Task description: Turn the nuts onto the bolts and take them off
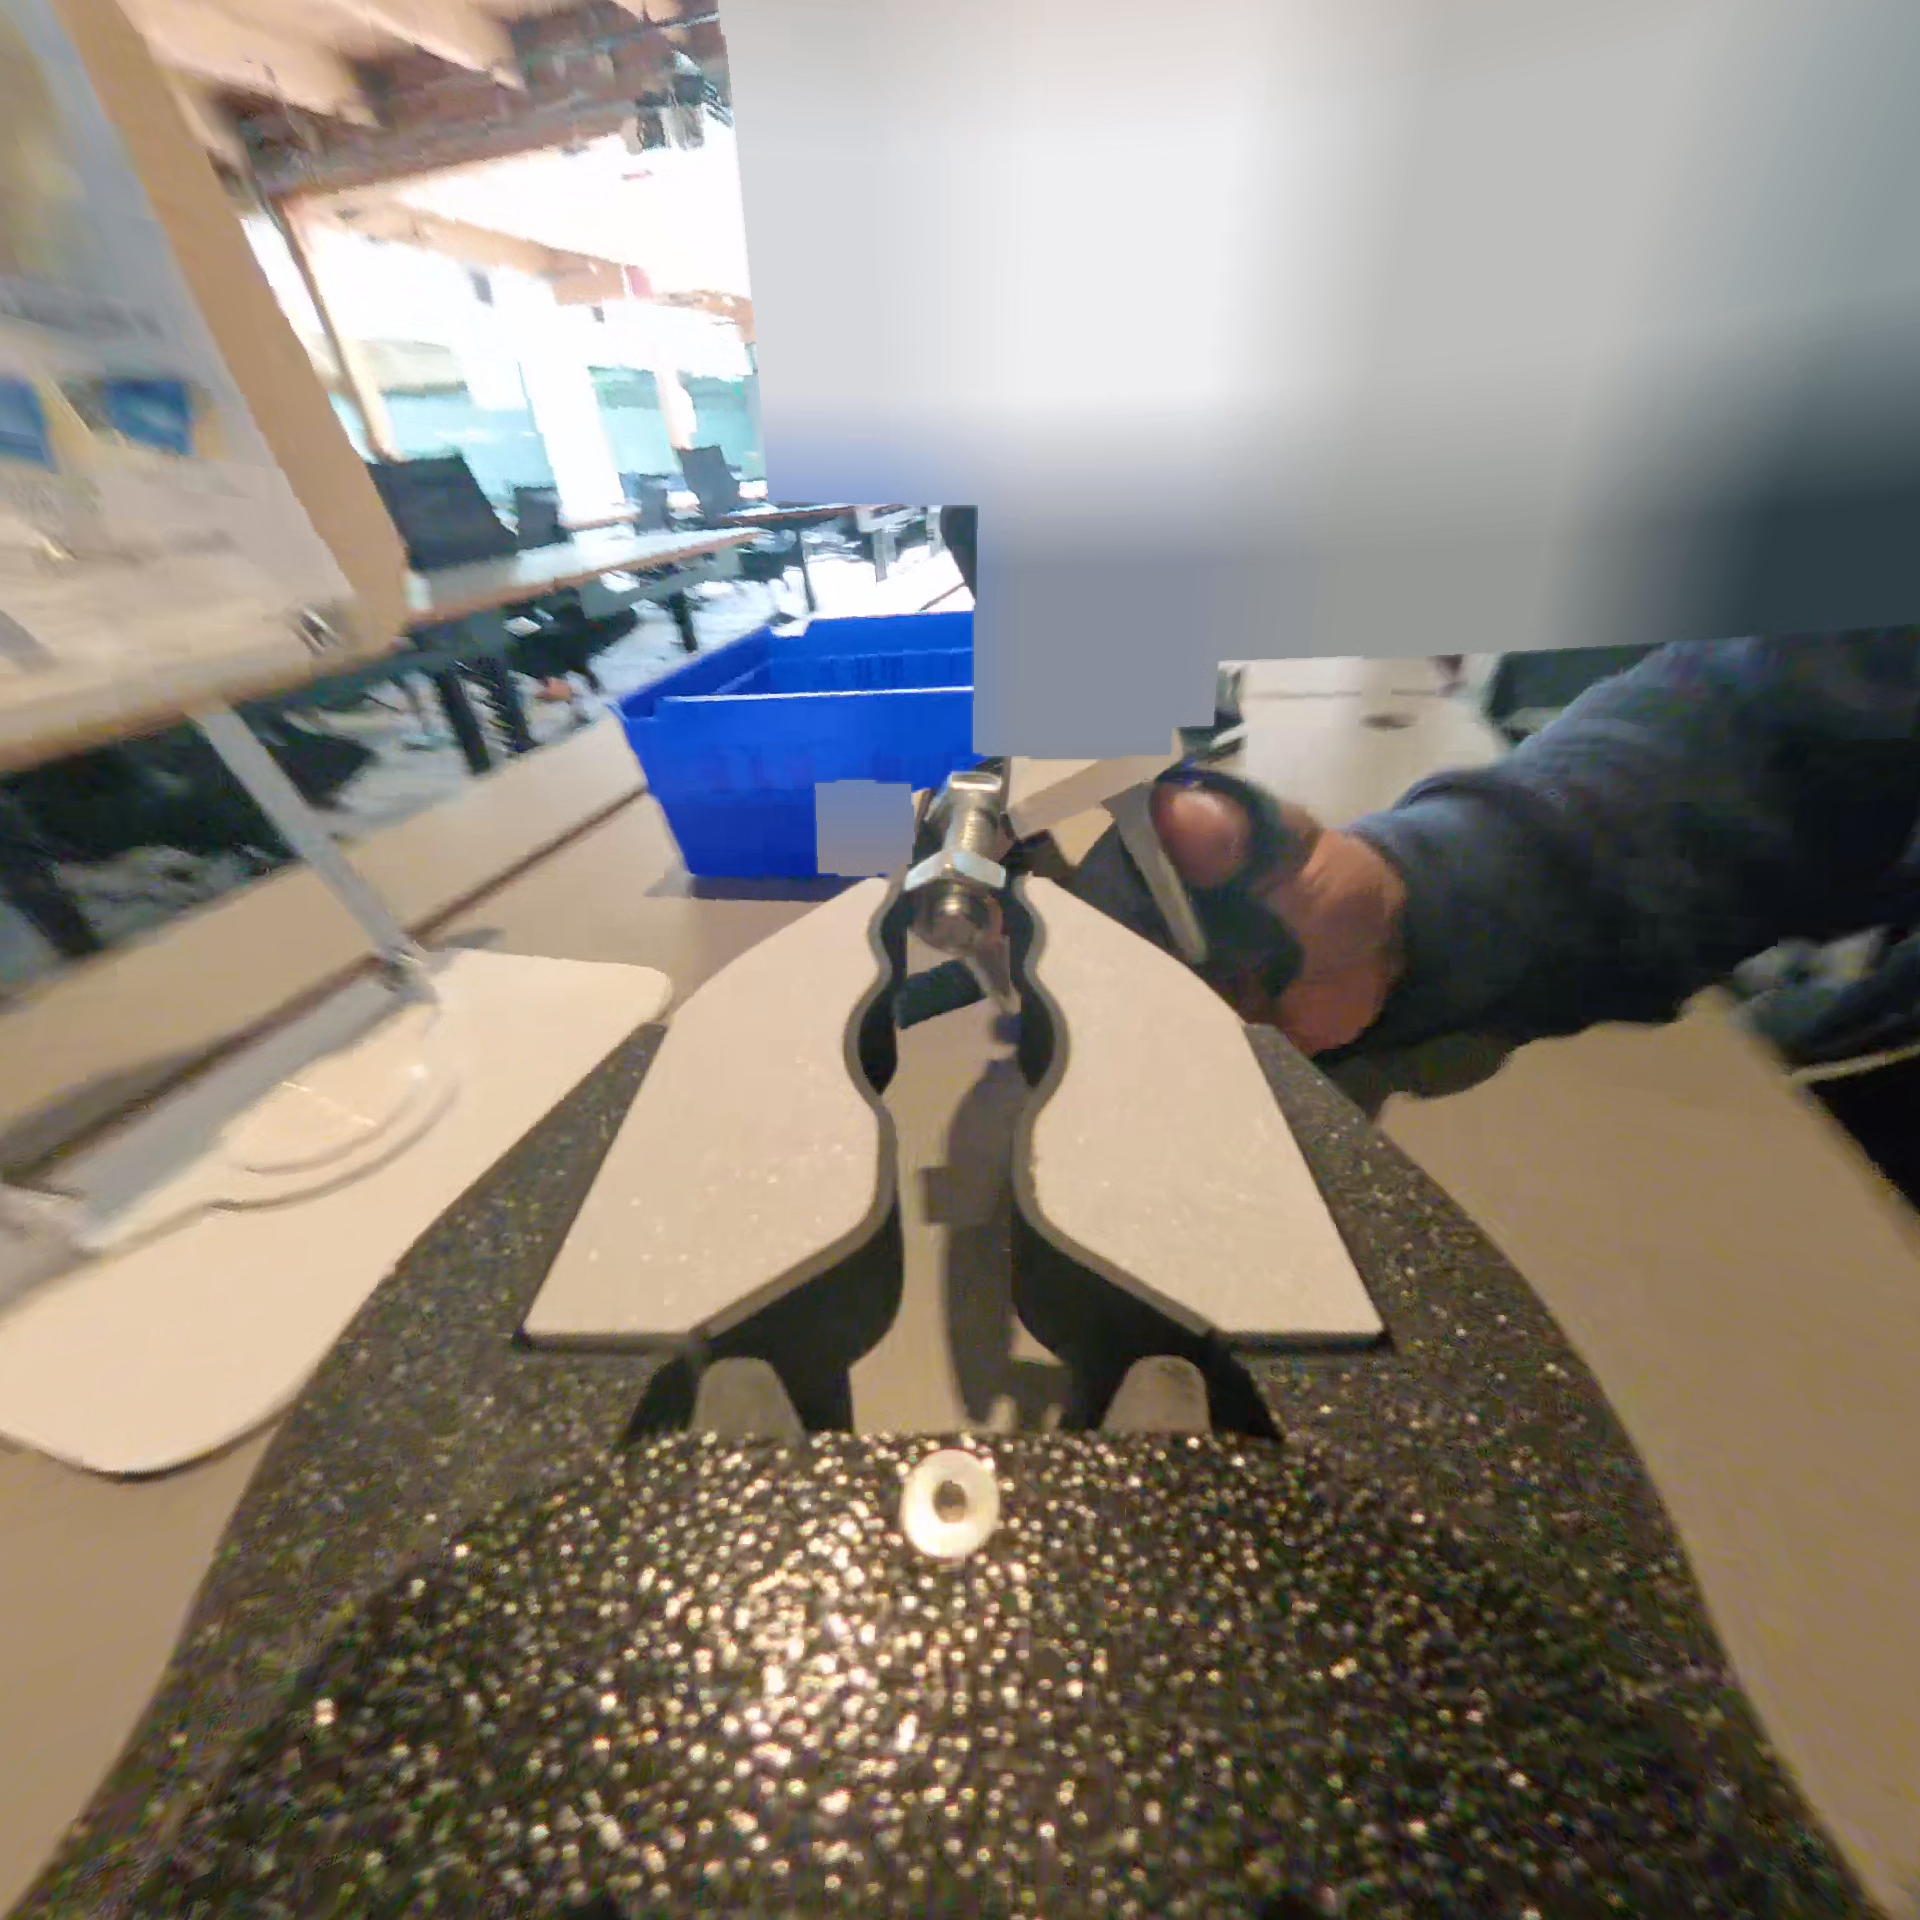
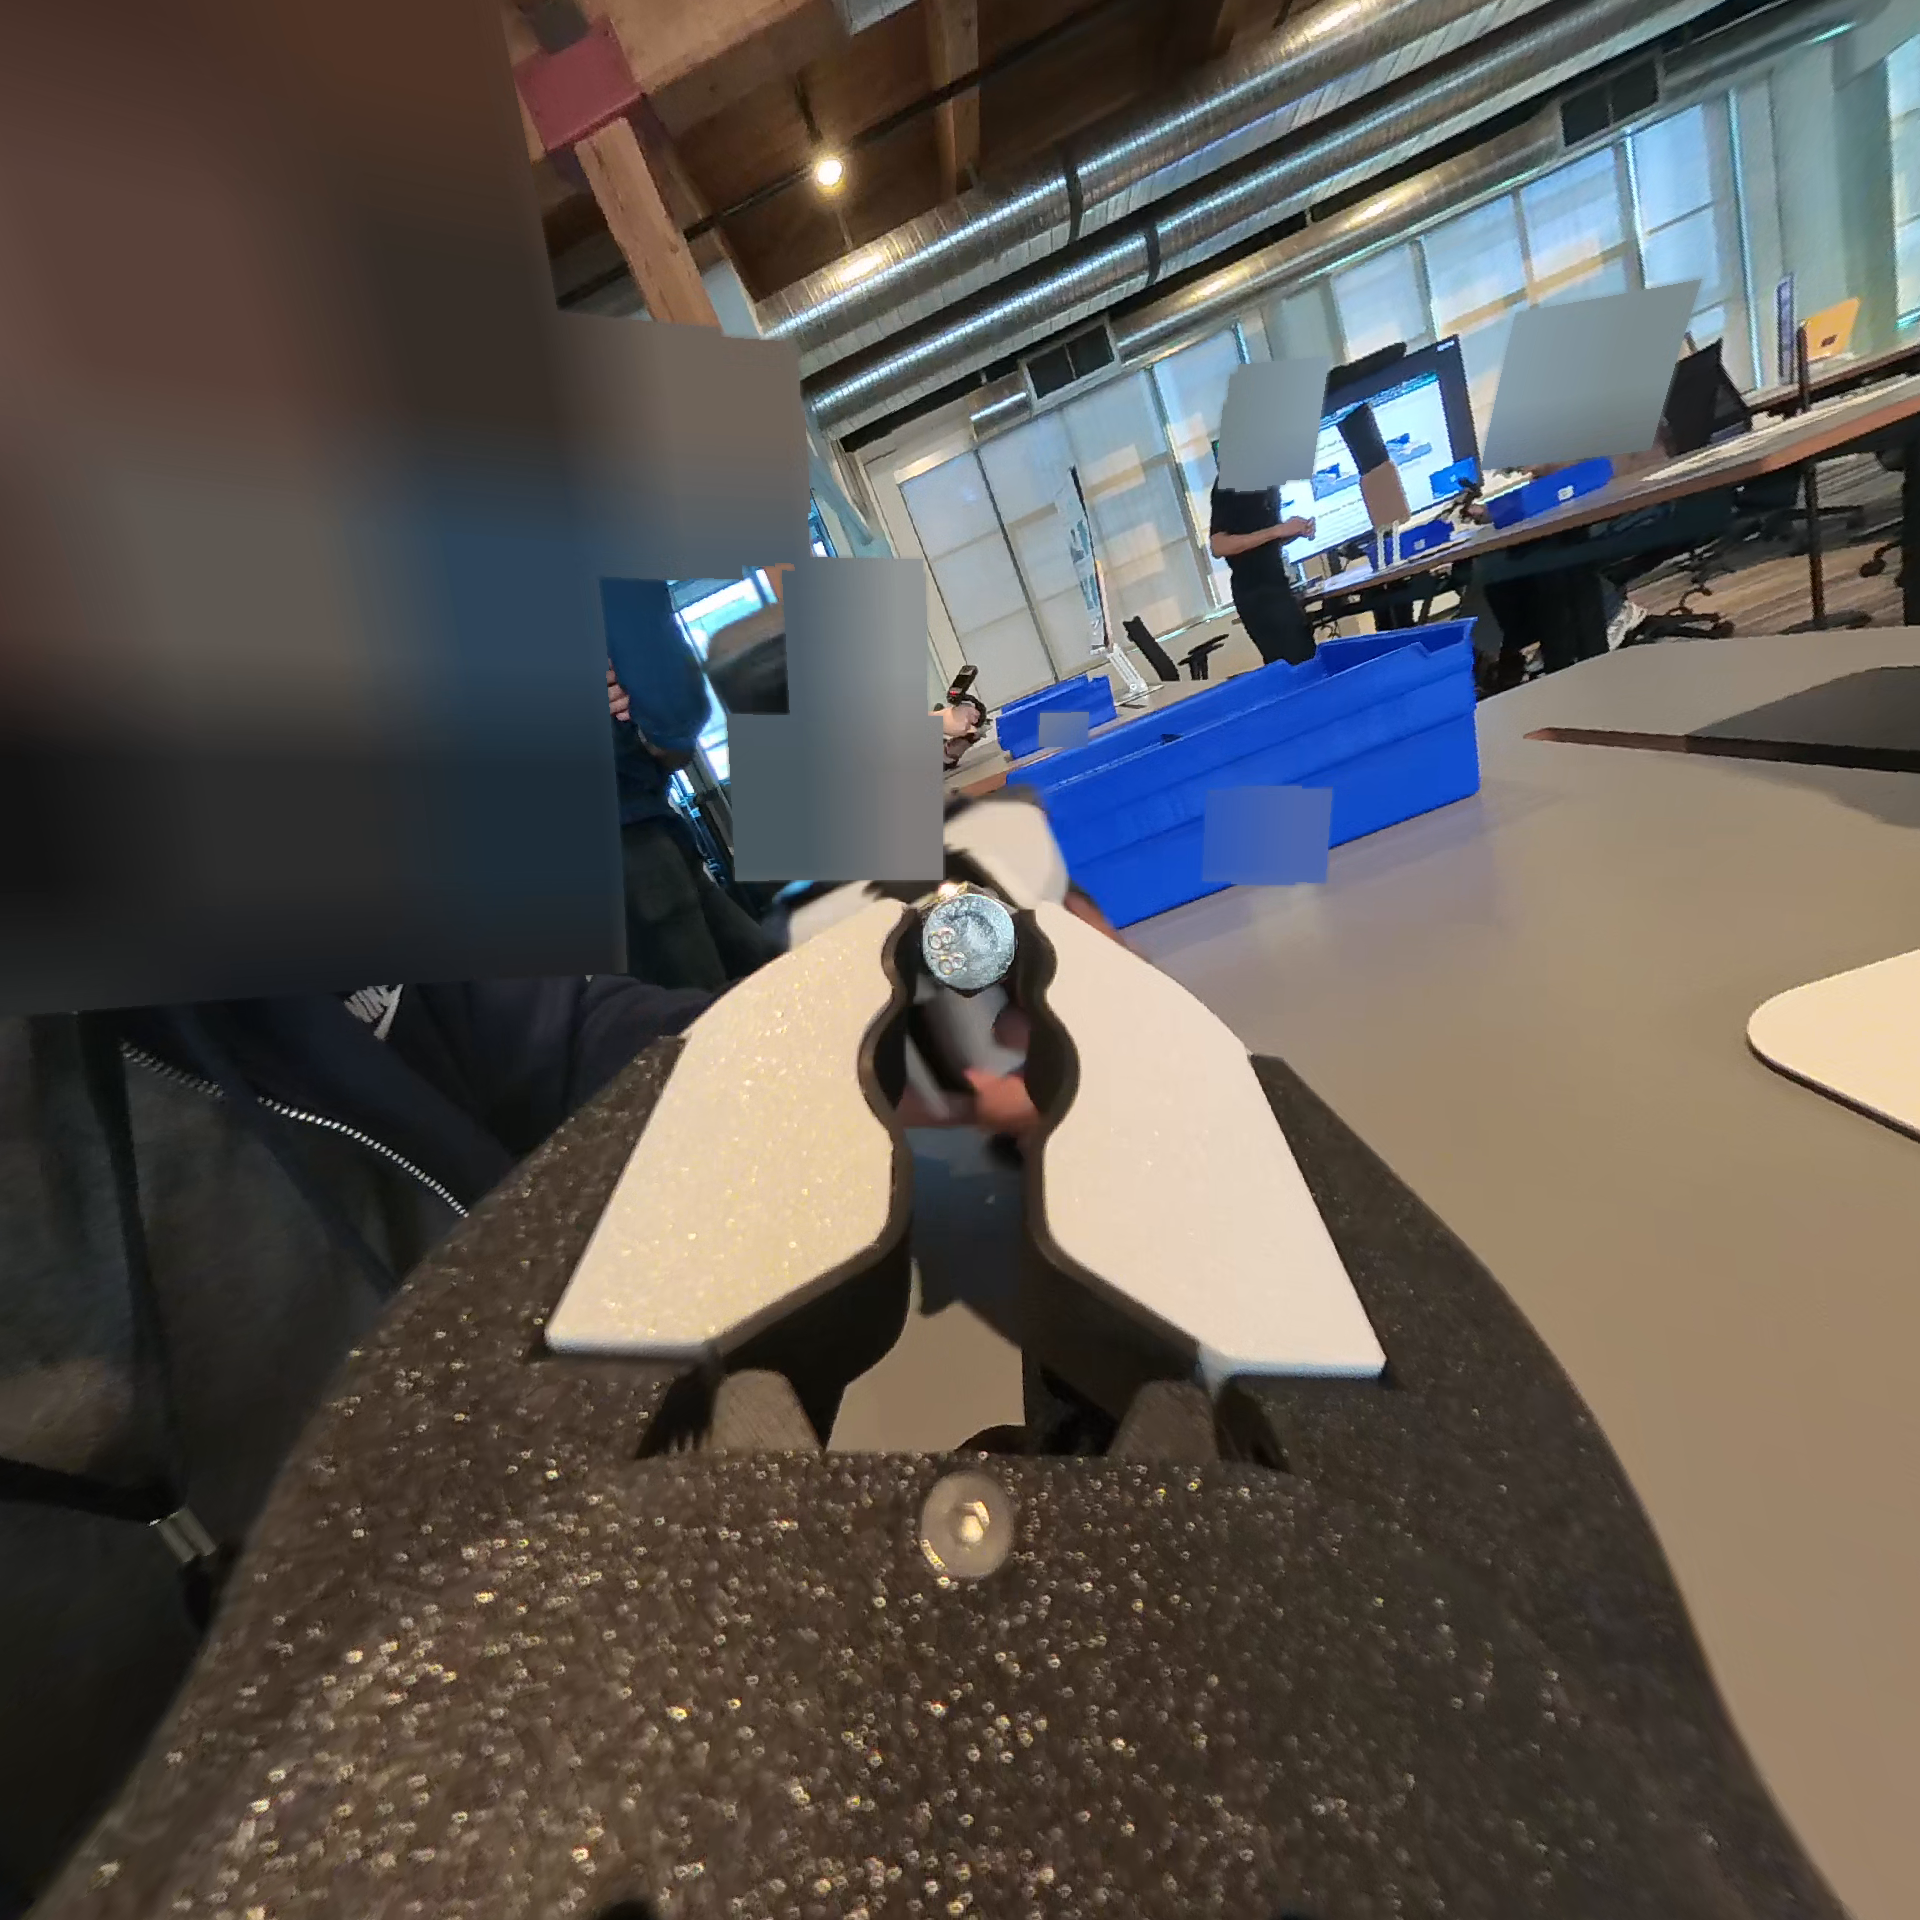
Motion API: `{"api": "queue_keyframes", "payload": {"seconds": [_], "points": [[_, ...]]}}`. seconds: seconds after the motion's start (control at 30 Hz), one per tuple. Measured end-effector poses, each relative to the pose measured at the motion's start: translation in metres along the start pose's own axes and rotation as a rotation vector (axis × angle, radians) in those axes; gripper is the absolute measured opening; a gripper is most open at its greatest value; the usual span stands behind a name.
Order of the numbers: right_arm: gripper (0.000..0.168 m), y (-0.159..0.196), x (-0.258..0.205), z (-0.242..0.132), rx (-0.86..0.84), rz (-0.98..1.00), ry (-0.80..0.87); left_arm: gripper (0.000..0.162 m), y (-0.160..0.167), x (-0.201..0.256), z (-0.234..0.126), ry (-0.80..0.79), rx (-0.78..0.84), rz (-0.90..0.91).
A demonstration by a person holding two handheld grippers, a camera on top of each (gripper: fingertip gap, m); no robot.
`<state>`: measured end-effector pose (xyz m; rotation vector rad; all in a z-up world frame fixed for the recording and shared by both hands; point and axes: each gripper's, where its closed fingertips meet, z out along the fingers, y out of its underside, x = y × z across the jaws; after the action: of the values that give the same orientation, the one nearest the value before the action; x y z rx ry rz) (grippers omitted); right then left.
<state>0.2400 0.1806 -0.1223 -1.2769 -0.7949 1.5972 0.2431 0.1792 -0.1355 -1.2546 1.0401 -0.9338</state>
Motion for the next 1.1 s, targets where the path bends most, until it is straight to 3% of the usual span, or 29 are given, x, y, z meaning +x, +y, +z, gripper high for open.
{"api": "queue_keyframes", "payload": {"seconds": [0.13, 0.2, 0.3, 0.43, 0.5, 0.73, 0.83, 0.93, 1.1], "points": [[0.017, 0.001, 0.001, 0.000, 0.001, 0.018, -0.005, 0.019, 0.001, -0.006, -0.002, -0.205, -0.090, 0.605], [0.017, 0.000, 0.000, 0.000, 0.006, 0.020, -0.009, 0.023, 0.001, -0.006, -0.003, -0.257, -0.121, 0.792], [0.017, -0.003, 0.000, -0.002, 0.027, 0.033, -0.016, 0.047, -0.004, -0.001, -0.002, -0.177, -0.043, 0.529], [0.017, -0.004, 0.001, -0.003, 0.032, 0.027, -0.011, 0.051, -0.013, -0.003, -0.004, -0.035, 0.055, 0.042], [0.017, -0.004, 0.000, -0.003, 0.031, 0.026, -0.012, 0.049, -0.013, -0.006, -0.004, -0.004, 0.073, -0.097], [0.017, -0.002, 0.000, -0.002, 0.023, 0.021, -0.009, 0.043, -0.006, -0.001, 0.000, 0.055, 0.043, -0.220], [0.017, -0.001, 0.000, 0.000, 0.015, 0.014, -0.009, 0.017, -0.003, 0.001, 0.001, 0.067, 0.024, -0.202], [0.017, -0.001, -0.001, 0.000, 0.016, 0.019, -0.016, 0.017, -0.002, 0.001, 0.001, 0.015, 0.007, -0.032], [0.017, 0.000, -0.001, 0.001, 0.013, 0.020, -0.018, 0.018, 0.000, -0.004, -0.001, -0.208, -0.086, 0.669]]}}
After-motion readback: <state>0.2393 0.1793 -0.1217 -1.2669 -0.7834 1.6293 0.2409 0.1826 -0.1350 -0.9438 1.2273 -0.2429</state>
